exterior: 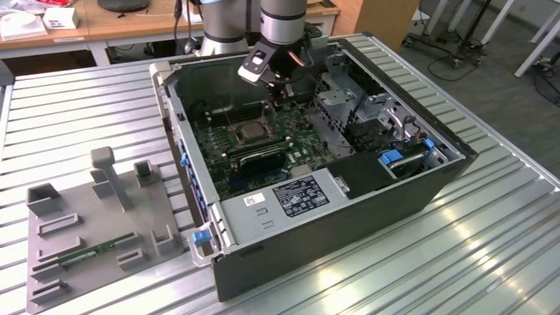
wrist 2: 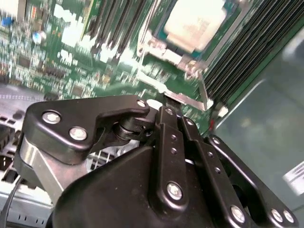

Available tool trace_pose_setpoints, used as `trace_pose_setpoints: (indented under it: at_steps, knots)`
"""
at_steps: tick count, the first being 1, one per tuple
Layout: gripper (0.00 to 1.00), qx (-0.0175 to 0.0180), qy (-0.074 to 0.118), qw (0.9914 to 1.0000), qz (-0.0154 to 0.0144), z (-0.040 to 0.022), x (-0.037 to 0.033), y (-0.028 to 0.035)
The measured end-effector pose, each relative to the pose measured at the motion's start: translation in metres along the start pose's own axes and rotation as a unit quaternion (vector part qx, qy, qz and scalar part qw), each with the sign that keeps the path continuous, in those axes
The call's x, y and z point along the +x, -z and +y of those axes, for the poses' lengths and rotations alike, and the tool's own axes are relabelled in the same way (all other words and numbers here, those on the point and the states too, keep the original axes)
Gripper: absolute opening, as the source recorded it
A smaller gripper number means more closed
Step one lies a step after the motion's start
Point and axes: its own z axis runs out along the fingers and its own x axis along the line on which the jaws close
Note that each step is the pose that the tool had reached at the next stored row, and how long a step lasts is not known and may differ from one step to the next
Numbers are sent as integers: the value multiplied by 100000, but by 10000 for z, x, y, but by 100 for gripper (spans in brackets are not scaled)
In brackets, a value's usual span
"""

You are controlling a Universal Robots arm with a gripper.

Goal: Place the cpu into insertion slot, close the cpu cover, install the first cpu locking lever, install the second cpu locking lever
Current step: 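Close the cpu cover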

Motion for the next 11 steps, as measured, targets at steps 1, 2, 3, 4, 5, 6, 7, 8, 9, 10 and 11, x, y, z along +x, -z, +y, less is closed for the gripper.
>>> trace_pose_setpoints:
  at_steps: [1,2,3,4,5,6,7,8,9,10,11]
  knots:
    - [11,-3,2,100000,3,-41,-2,2]
    - [11,-3,-6,100000,1,-84,-4,5]
    - [11,-5,3,100000,0,-125,-6,7]
    - [11,-8,-1,100000,1,-165,-8,9]
    - [11,-10,-3,100000,0,-203,-9,11]
    - [11,-14,2,100000,5,-239,-11,12]
    - [11,-18,-2,100000,13,-259,-11,11]
    - [11,-18,-7,100000,10,-264,-11,12]
    - [11,-12,1,100000,9,-264,-11,12]
    - [11,-9,3,100000,3,-265,-12,12]
    - [11,-7,5,100000,-2,-265,-12,13]
